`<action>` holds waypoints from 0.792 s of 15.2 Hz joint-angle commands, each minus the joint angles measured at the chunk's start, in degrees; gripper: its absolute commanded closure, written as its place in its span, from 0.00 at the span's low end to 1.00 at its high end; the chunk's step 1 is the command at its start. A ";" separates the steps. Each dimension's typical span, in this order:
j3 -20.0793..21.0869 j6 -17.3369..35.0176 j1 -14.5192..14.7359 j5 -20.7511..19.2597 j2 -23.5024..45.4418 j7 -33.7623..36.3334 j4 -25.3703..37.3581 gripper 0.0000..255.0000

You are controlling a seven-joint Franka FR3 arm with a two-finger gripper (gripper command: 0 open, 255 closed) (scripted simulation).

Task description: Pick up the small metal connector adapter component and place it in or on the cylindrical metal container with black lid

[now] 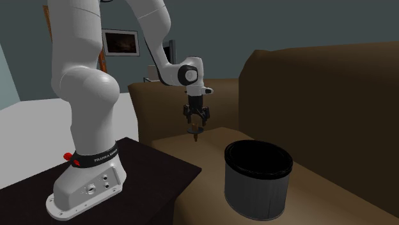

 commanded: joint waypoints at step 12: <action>0.00 0.02 0.00 0.00 0.01 -0.01 -0.01 1.00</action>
